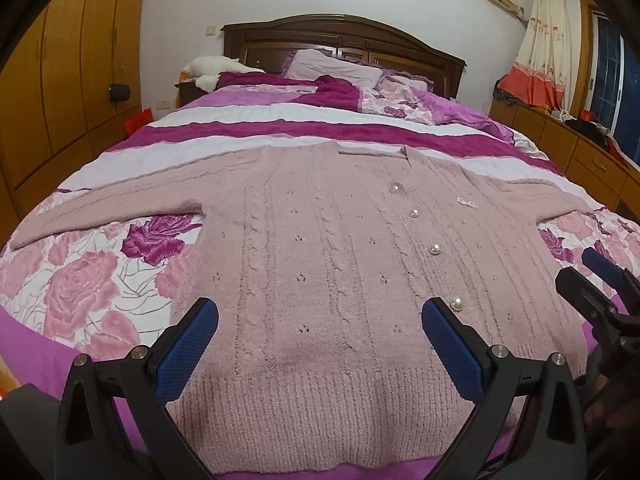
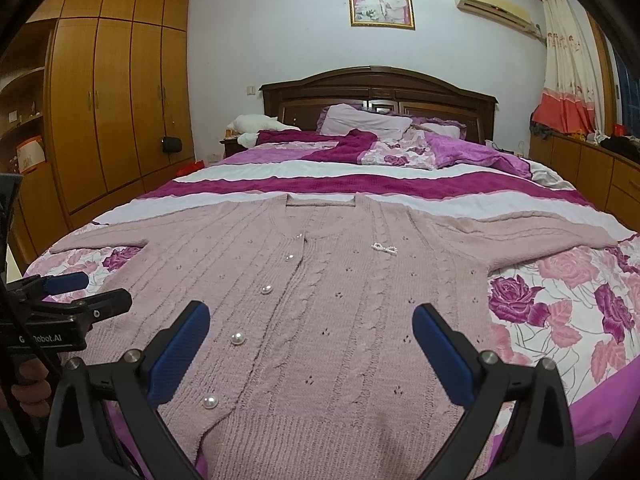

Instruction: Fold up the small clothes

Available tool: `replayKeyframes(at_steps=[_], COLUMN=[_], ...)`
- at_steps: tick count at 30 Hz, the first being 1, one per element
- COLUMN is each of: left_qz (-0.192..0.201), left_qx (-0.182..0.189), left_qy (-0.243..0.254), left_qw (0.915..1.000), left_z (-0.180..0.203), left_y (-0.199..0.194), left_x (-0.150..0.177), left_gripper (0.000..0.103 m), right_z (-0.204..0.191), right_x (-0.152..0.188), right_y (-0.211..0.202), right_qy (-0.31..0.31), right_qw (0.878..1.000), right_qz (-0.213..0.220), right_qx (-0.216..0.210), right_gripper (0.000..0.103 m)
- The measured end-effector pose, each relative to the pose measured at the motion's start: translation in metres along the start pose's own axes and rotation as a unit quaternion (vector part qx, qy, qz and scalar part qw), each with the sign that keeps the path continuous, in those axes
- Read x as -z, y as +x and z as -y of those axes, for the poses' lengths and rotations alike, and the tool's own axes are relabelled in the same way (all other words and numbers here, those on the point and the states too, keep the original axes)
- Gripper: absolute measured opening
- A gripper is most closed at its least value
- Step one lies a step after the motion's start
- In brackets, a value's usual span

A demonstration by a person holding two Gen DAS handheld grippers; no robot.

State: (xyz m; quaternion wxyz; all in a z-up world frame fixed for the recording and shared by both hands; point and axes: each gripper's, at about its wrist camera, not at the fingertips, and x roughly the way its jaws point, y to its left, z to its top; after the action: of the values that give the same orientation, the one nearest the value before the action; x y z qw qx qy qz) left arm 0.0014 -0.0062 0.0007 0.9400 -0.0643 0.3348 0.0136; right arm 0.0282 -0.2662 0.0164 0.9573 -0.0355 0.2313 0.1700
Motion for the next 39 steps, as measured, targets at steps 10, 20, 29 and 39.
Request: replayKeyframes(at_steps=[10,20,29,39], left_qz=[-0.003,-0.006,-0.012,-0.016], left_qx=[-0.002,0.002,-0.003,-0.001], left_qy=[0.002,0.000,0.004,-0.005], left_qw=[1.0000,1.0000,0.9999,0.9999], left_z=[-0.0013,-0.0029,-0.0016,-0.0093], left_y=[0.0016,0.0017,0.0041,0.0042], left_x=[0.0011,0.0023,0.0030,0.0023], left_gripper=[0.084,0.084,0.084,0.084], right_z=[-0.0005,-0.0010,-0.0022,-0.0076], right_x=[-0.0007,-0.0006,0.0004,0.0024], right_y=[-0.0003,-0.0005,0.0006,0.0044], right_qy=[0.001,0.000,-0.002,-0.006], right_qw=[1.000,1.000,1.000,1.000], right_qz=[-0.002,-0.003,-0.005,-0.014], right_qx=[-0.003,-0.004,-0.005,-0.008], right_gripper=[0.103,0.103,0.103,0.103])
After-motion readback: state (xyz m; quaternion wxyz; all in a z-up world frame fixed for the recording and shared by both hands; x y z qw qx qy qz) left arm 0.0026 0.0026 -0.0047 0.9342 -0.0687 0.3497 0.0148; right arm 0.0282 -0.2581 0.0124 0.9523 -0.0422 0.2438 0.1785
